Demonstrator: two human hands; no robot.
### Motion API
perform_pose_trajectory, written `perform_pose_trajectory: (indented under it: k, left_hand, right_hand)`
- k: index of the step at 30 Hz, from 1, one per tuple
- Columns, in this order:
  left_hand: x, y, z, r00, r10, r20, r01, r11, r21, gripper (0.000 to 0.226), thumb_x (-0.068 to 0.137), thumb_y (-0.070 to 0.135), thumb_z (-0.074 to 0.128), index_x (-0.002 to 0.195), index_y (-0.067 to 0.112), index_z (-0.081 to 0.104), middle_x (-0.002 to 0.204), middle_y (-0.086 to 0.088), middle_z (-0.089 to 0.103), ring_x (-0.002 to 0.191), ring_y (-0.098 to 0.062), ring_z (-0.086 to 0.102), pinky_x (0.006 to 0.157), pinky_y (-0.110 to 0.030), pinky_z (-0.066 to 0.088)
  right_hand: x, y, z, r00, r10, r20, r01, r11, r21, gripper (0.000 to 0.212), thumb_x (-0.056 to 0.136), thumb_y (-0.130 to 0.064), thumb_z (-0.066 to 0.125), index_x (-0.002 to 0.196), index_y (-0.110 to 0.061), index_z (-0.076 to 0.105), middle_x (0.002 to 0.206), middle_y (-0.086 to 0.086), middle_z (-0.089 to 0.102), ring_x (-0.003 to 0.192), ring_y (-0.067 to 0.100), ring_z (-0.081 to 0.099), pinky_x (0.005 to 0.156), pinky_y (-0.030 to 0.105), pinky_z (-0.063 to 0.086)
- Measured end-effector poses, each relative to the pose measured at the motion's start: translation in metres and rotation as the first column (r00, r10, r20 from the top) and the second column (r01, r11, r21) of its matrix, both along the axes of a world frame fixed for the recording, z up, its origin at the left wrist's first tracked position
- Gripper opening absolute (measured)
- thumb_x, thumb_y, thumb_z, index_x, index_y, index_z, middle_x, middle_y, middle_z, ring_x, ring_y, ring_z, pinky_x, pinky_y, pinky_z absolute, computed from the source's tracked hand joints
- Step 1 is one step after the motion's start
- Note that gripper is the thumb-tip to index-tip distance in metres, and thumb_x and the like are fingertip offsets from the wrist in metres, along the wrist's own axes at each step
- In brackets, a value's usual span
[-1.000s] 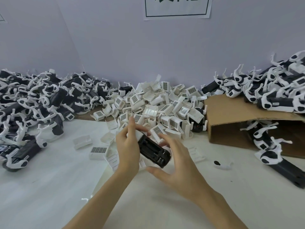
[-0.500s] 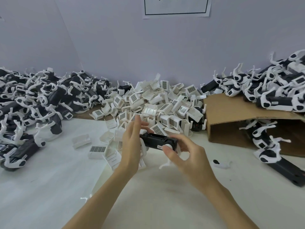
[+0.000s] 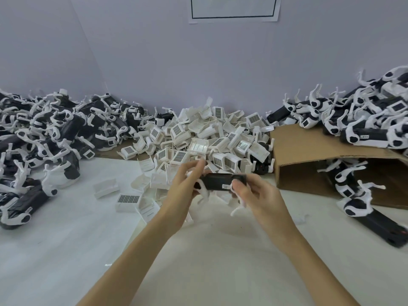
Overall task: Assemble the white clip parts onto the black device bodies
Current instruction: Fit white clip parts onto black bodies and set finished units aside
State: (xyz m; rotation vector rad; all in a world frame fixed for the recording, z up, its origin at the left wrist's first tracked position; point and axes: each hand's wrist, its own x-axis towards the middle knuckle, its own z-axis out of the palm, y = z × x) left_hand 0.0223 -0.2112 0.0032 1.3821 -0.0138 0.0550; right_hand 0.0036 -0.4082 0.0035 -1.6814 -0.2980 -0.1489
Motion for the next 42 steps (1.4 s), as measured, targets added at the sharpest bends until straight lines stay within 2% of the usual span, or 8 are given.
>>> perform_pose_trajectory:
  k: [4,9,12,18,23,26,35,42]
  left_hand:
    - [-0.003,-0.001,0.002,0.991,0.113,-0.076,-0.129,0.957,-0.261,0.065,0.096,0.066,0.058,0.102,0.002,0.072,0.104,-0.017,0.074,0.110,-0.030,0.072,0.104,-0.047,0.054]
    - [0.002,0.013,0.001,0.925,0.284,-0.252,-0.375,0.785,-0.493,0.057,0.103,0.048,0.061,0.058,0.013,0.053,0.068,-0.011,0.065,0.065,-0.027,0.067,0.078,-0.041,0.060]
    - [0.005,0.019,0.007,0.913,0.287,-0.290,-0.400,0.764,-0.506,0.054,0.104,0.048,0.059,0.063,0.014,0.053,0.068,-0.009,0.067,0.063,-0.025,0.072,0.069,-0.036,0.061]
    - [0.002,0.010,0.009,0.960,0.217,-0.178,-0.267,0.899,-0.347,0.050,0.104,0.045,0.062,0.064,0.014,0.062,0.084,-0.015,0.073,0.110,-0.035,0.072,0.098,-0.048,0.058]
    - [-0.004,-0.002,0.003,0.986,0.169,-0.004,-0.168,0.983,-0.069,0.046,0.101,0.050,0.065,0.078,0.010,0.064,0.105,-0.017,0.073,0.134,-0.042,0.058,0.117,-0.066,0.040]
    - [-0.009,-0.008,0.001,0.996,0.085,-0.009,-0.084,0.992,0.091,0.054,0.089,0.065,0.063,0.089,0.011,0.065,0.111,-0.021,0.068,0.101,-0.031,0.061,0.087,-0.046,0.048]
    - [-0.004,-0.003,-0.011,0.997,-0.041,-0.059,0.057,0.949,0.311,0.013,0.104,0.048,0.059,0.100,0.036,0.062,0.115,0.010,0.065,0.106,-0.006,0.060,0.081,-0.025,0.040]
    - [-0.004,-0.002,-0.010,0.993,-0.086,-0.079,0.106,0.947,0.304,0.012,0.106,0.025,0.054,0.113,0.026,0.064,0.116,-0.009,0.065,0.097,-0.018,0.064,0.080,-0.029,0.047]
  right_hand:
    - [-0.007,0.007,-0.006,0.984,0.142,0.107,-0.124,0.980,-0.158,0.059,0.084,-0.033,0.087,0.137,-0.037,0.060,0.136,-0.016,0.064,0.128,0.010,0.060,0.100,0.027,0.051]
    - [-0.012,0.019,-0.014,0.955,0.258,0.145,-0.188,0.907,-0.376,0.061,0.093,-0.066,0.064,0.149,-0.054,0.043,0.147,-0.031,0.050,0.136,-0.004,0.047,0.106,0.023,0.040]
    - [-0.001,0.007,-0.019,0.947,0.029,0.320,0.123,0.887,-0.446,0.048,0.101,-0.040,0.064,0.147,-0.034,0.053,0.141,-0.022,0.055,0.133,0.004,0.051,0.109,0.029,0.043]
    - [0.016,-0.023,-0.032,0.913,-0.377,0.158,0.292,0.333,-0.897,0.054,0.099,-0.050,0.063,0.148,-0.033,0.048,0.136,0.001,0.051,0.125,0.029,0.045,0.102,0.041,0.030]
    - [0.021,-0.026,-0.024,0.928,-0.342,0.149,0.366,0.761,-0.536,0.057,0.094,-0.015,0.075,0.147,-0.017,0.055,0.135,0.004,0.060,0.120,0.025,0.060,0.102,0.034,0.046]
    - [0.019,-0.026,-0.018,0.941,-0.333,0.067,0.339,0.906,-0.255,0.043,0.088,-0.007,0.077,0.124,-0.026,0.067,0.121,-0.008,0.066,0.105,0.006,0.067,0.088,0.015,0.055]
    - [0.017,-0.021,-0.015,0.955,-0.281,0.094,0.282,0.960,0.003,0.045,0.082,-0.023,0.089,0.114,-0.033,0.059,0.119,-0.011,0.071,0.115,0.006,0.069,0.099,0.034,0.056]
    - [0.012,-0.003,-0.016,0.985,-0.170,0.026,0.164,0.974,0.154,0.042,0.082,-0.007,0.085,0.115,-0.020,0.062,0.115,-0.004,0.074,0.108,0.006,0.071,0.092,0.022,0.057]
